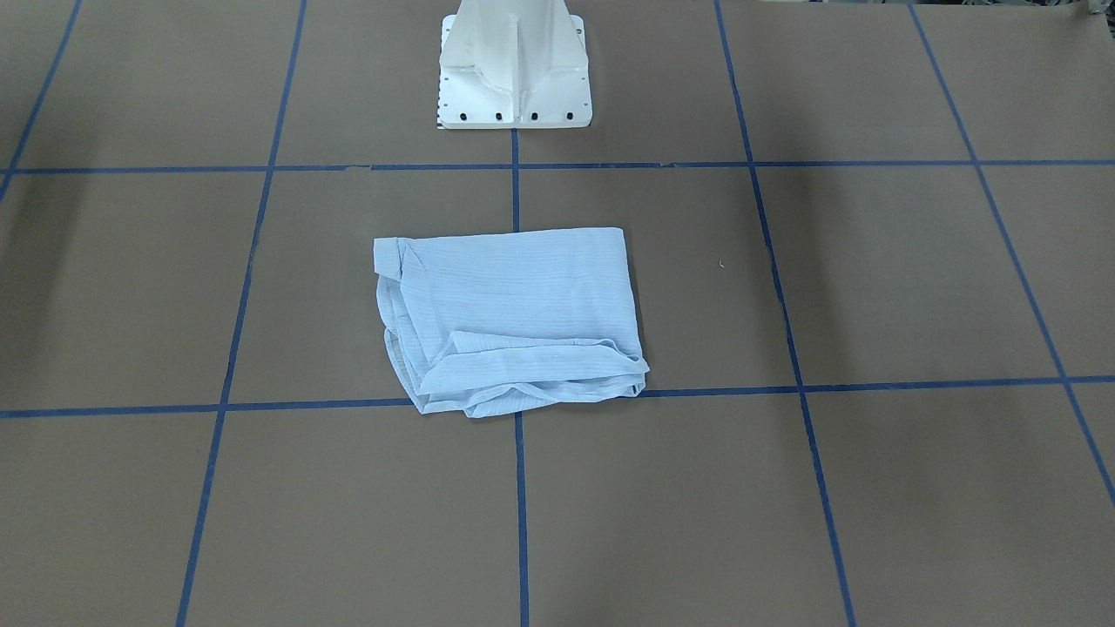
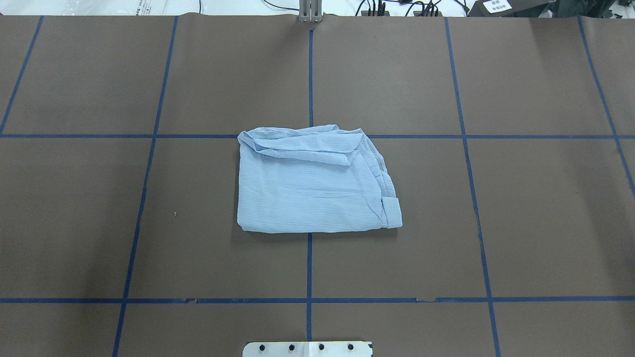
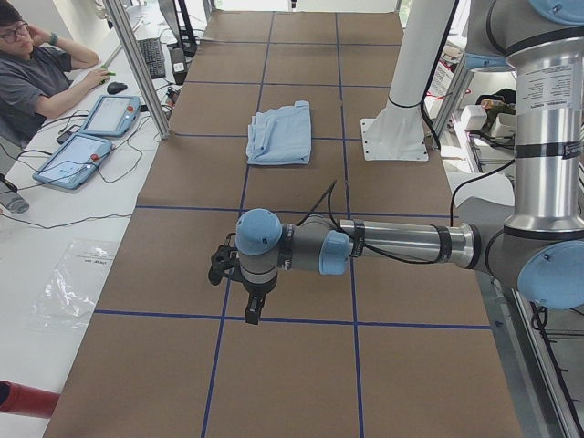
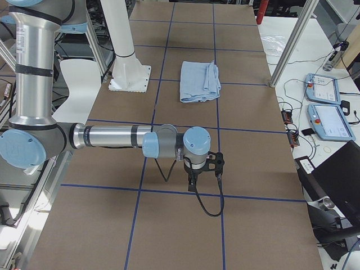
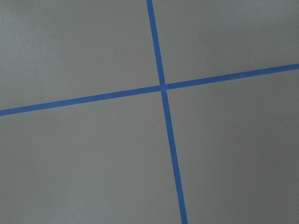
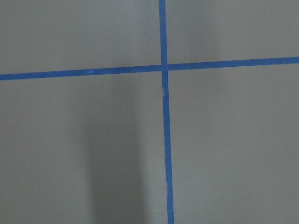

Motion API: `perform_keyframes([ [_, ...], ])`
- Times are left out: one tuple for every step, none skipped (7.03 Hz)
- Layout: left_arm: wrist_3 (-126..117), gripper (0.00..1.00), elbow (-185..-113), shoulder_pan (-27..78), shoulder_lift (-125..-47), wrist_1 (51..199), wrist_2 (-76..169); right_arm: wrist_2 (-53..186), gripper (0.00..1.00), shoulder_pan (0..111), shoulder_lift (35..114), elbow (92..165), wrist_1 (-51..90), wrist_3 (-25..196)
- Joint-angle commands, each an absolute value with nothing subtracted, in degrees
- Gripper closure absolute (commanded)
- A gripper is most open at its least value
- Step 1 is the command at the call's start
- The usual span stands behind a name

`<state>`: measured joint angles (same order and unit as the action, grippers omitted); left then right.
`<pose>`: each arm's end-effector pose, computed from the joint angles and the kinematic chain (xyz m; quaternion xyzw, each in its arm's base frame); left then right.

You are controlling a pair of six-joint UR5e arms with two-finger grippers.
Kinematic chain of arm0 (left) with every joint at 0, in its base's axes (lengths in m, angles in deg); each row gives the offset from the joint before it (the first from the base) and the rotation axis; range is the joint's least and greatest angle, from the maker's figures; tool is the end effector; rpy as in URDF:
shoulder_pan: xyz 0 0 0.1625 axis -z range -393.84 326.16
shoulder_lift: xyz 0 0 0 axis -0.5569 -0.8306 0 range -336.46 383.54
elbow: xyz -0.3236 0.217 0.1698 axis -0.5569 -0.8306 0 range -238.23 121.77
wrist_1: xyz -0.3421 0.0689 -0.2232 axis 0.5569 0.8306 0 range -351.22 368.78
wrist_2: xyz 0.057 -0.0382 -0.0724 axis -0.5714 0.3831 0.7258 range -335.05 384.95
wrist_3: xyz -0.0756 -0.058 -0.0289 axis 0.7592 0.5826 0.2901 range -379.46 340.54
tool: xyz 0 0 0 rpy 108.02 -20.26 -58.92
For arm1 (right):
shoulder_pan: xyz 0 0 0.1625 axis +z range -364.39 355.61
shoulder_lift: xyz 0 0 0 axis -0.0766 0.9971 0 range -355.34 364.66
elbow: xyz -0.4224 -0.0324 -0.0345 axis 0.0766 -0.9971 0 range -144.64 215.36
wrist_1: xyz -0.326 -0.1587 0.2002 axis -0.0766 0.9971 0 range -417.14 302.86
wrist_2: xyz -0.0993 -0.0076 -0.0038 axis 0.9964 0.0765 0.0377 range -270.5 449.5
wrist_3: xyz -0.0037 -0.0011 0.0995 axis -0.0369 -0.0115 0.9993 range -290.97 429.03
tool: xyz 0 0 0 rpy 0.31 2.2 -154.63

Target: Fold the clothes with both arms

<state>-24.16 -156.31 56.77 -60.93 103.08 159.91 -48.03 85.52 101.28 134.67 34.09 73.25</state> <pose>-0.0678 -0.4577 0.6261 0.0729 0.3788 0.0557 0.9209 0.0590 -0.4441 0.6309 -0.0035 -0.4031 0.0278 0.9147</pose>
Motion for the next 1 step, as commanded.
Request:
perform_keyframes([
  [-24.1, 0.01, -156.8, 56.8, -61.0, 103.0, 160.0, -48.0, 0.0, 85.5, 101.3, 134.7, 34.1, 73.3],
])
